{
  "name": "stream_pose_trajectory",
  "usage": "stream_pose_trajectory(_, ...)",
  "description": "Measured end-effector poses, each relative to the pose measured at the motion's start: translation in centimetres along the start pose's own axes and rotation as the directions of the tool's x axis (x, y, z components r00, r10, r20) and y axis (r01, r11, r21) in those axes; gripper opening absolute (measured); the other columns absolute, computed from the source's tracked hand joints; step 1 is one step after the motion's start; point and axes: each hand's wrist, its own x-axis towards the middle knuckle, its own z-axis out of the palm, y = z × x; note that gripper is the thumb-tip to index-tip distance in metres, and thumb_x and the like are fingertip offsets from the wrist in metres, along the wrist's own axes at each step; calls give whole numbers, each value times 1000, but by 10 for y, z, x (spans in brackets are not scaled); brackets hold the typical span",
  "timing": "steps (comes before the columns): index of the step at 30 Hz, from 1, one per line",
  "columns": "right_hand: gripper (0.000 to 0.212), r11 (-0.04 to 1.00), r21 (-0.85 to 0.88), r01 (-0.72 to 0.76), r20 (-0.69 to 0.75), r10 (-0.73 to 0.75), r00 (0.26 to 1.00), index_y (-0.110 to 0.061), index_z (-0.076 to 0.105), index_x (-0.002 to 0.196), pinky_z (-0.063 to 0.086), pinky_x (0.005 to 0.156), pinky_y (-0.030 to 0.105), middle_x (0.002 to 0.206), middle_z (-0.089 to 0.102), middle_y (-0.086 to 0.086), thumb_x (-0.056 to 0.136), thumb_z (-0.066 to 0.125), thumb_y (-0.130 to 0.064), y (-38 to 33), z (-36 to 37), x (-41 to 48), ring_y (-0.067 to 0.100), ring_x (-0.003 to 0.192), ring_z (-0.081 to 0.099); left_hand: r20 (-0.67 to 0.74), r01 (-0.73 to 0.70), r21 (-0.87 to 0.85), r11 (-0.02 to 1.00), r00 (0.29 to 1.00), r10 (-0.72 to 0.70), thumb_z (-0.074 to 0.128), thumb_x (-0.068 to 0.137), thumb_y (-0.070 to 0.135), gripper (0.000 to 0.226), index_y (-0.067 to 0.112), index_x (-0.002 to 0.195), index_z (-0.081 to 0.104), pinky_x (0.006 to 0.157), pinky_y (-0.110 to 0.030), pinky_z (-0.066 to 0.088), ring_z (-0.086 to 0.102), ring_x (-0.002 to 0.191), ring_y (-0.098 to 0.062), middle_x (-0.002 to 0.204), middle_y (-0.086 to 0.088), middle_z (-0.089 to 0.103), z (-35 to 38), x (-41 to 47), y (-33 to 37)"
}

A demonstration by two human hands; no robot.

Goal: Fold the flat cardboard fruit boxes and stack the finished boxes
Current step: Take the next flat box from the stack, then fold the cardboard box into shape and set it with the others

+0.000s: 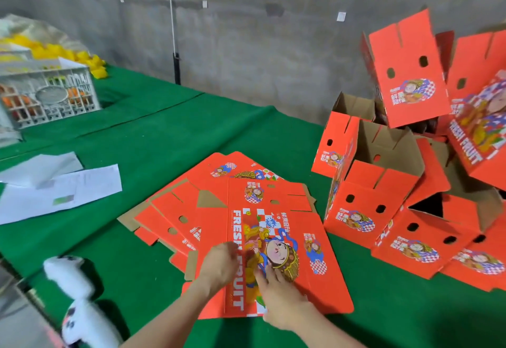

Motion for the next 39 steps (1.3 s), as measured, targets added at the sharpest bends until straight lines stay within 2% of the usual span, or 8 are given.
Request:
stream_pose_trajectory(8, 90, 991, -135, 0, -86, -12, 996, -7, -4, 151, 25, 110, 63, 150, 6, 40, 87, 59, -9, -3, -2, -28, 56, 138, 14, -291, 154, -321, 935, 923, -252, 52, 90, 8, 29, 2, 114, 66, 79, -32, 44, 63, 90, -29, 106, -20, 68, -63, 26, -26)
stream_pose_trajectory(13, 68, 1000, 21, -2, -324, 9, 946, -14, 10, 152, 32, 110, 47, 153, 28, 17, 93, 43, -9, 31, -36, -71, 34, 137, 32, -200, 89, -826, 556, 877, -436, 51, 96, 10, 15, 2, 102, 63, 61, -30, 43, 56, 64, -20, 78, -10, 62, -101, 37, -24)
stream_pose_trajectory(17, 61, 981, 179, 71, -518, 32, 855, -26, 32, 148, 35, 106, 36, 149, 42, 1, 91, 41, -6, 66, -79, -113, 25, 131, 44, -313, -81, -857, 508, 866, -391, 48, 93, 3, 20, 8, 80, 63, 60, -27, 47, 55, 57, -14, 71, -7, 63, -109, 28, 15)
stream_pose_trajectory(21, 49, 905, 391, 166, -664, 153, 732, -30, 59, 130, 43, 71, 24, 110, 71, -1, 91, 51, -2, 109, -115, -164, 3, 69, 58, -476, -324, -853, 409, 804, -355, 37, 92, -8, 32, -2, 118, 54, 60, -18, 54, 60, 62, -15, 101, -16, 57, -113, 12, 69)
stream_pose_trajectory(26, 19, 751, 608, 259, -693, 342, 635, -16, 69, 110, 47, 85, 24, 104, 70, -12, 95, 57, -15, 167, -122, -225, 2, 92, 63, -526, -459, -811, 363, 843, -110, 38, 93, -8, 23, 5, 107, 51, 68, -24, 56, 65, 64, -11, 93, -9, 57, -104, -21, 144)
stream_pose_trajectory(29, 20, 643, 699, 312, -683, 474, 555, -27, 67, 83, 45, 67, 14, 72, 68, -22, 93, 59, -11, 198, -110, -264, -2, 70, 59, -488, -478, -747, 462, 866, 106, 47, 92, -5, 20, 11, 93, 60, 73, -32, 52, 64, 72, -16, 90, -8, 64, -88, -48, 192)
stream_pose_trajectory(34, 22, 505, 774, 382, -633, 636, 442, -24, 69, 88, 49, 73, 27, 84, 74, -17, 91, 59, -5, 225, -71, -322, -4, 78, 66, -422, -588, -614, 525, 808, 411, 62, 87, 2, 26, 27, 86, 61, 64, -6, 44, 59, 69, 8, 87, 12, 65, -59, -103, 270)
stream_pose_trajectory(39, 18, 513, 754, 412, -650, 676, 348, -18, 69, 98, 52, 79, 17, 98, 73, -16, 91, 57, -7, 223, -44, -377, -1, 89, 67, -157, -566, -638, 522, 759, 632, 70, 84, 24, 23, 31, 99, 55, 75, -13, 45, 59, 92, 1, 105, 11, 61, -27, -168, 343)
